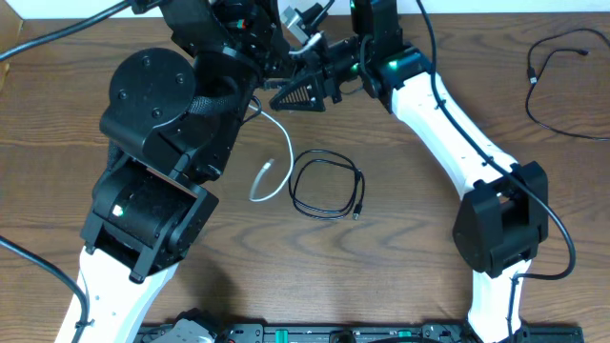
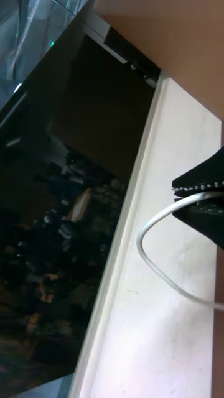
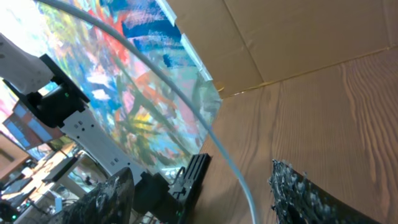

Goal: Untangle cables

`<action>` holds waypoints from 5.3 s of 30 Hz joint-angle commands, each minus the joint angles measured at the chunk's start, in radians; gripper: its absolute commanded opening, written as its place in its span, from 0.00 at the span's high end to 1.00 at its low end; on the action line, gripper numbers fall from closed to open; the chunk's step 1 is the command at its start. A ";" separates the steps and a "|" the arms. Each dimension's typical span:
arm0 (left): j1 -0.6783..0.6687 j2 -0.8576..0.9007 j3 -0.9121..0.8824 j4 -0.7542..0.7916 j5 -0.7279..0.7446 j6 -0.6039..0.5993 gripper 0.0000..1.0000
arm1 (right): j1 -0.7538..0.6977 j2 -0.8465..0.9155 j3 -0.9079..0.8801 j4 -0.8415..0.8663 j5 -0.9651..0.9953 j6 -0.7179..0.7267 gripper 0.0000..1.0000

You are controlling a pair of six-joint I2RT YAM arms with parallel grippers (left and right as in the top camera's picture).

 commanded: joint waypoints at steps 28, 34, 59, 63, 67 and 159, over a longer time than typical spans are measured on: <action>0.003 0.026 0.003 -0.089 0.130 -0.206 0.92 | 0.041 -0.002 0.004 0.027 0.050 0.013 0.94; 0.003 0.026 0.003 -0.089 0.130 -0.222 0.92 | 0.030 -0.002 0.004 0.027 0.089 0.048 0.99; 0.126 0.030 0.003 -0.461 0.039 -0.097 0.62 | -0.370 -0.171 0.096 -0.410 0.611 0.297 0.99; 0.126 0.037 0.003 -0.499 0.039 -0.056 0.57 | -0.464 -0.252 0.103 -0.537 0.820 0.269 0.99; 0.126 0.048 0.003 -0.517 0.039 -0.041 0.56 | -0.522 -0.296 0.103 -0.762 1.130 0.137 0.99; 0.126 0.225 -0.019 -0.778 0.130 0.095 0.52 | -0.987 0.032 0.064 -1.289 0.740 -0.341 0.05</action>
